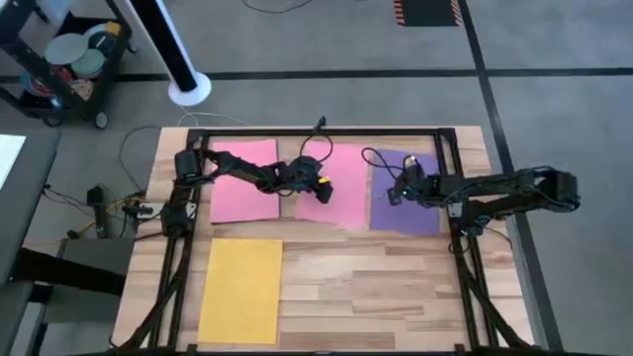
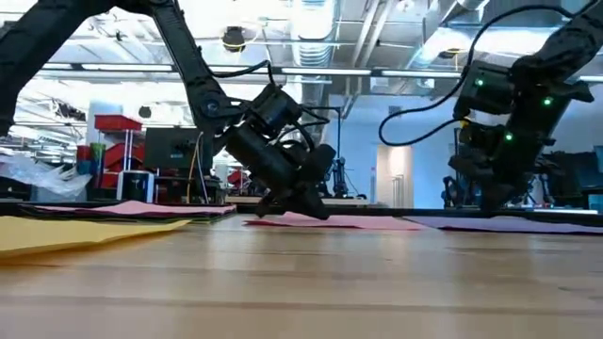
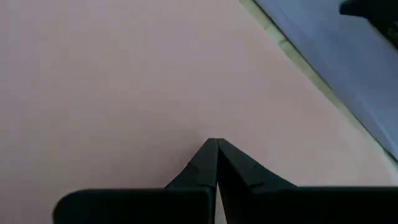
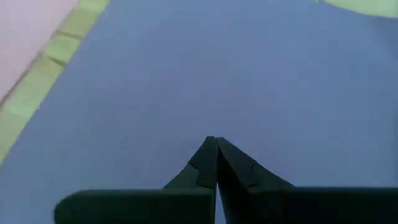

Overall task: Organize paper
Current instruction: Adjust the papers

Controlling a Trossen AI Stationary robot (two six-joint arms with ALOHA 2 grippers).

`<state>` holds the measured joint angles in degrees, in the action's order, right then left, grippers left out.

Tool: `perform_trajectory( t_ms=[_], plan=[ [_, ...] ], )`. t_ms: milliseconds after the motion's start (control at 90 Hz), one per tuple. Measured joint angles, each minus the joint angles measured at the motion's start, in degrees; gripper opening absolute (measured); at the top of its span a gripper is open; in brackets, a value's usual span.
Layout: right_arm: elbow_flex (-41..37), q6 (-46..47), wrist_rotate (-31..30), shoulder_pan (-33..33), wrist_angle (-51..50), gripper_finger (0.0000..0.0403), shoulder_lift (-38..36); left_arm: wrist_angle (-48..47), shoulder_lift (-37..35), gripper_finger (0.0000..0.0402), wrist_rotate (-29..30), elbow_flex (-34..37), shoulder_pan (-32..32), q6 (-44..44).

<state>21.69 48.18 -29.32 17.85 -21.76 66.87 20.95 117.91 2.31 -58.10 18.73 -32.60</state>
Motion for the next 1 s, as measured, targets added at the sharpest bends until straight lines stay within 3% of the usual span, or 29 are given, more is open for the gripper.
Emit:
perform_trajectory(
  t_ms=[344,622,1000],
  plan=[
    [-3.34,-3.53,2.58,4.02,4.93,0.0,-0.02,-2.67,0.06,0.0,2.23,0.08,-0.13,-1.89],
    [-3.88,-10.11,4.02,7.14,7.34,0.0,-0.04,-2.92,0.19,0.0,8.21,0.16,-2.24,-3.74],
    [-3.88,-17.52,6.68,11.69,9.45,0.0,-0.02,0.04,0.21,0.0,8.47,1.93,-2.42,-5.33]
  ],
)
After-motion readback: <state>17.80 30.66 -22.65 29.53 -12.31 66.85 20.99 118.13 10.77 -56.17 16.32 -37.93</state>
